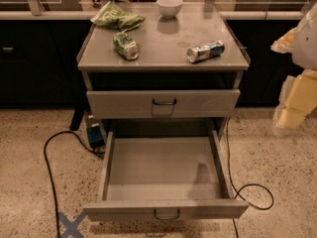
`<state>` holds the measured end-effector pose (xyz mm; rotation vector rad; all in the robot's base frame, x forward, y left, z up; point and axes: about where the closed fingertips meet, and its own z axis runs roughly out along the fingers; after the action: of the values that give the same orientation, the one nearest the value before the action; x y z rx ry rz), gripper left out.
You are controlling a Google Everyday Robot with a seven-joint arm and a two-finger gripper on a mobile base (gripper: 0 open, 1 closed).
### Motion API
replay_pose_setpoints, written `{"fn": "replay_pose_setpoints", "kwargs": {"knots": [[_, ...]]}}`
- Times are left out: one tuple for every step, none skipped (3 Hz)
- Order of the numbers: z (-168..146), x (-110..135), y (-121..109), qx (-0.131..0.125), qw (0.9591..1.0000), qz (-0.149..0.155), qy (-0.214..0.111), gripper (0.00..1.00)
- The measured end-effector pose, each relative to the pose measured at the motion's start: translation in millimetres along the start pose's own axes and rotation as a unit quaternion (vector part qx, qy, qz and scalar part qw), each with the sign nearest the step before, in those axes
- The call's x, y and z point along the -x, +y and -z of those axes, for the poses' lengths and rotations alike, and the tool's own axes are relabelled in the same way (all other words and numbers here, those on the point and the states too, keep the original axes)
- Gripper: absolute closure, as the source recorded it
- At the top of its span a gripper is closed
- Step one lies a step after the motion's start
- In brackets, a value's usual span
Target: Place redbull can into middle drawer
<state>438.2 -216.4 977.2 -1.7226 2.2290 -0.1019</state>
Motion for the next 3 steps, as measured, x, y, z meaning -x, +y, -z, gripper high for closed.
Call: {"fn": "replay_pose_setpoints", "kwargs": {"knots": [[0,0,0,0.000,1.0000,0.000,0.000,0.00],[-3,4,-6,-0.005,0.9999,0.008,0.007,0.00],[-19,21,-33,-0.019,0.9991,0.035,0.018,0.00]]}}
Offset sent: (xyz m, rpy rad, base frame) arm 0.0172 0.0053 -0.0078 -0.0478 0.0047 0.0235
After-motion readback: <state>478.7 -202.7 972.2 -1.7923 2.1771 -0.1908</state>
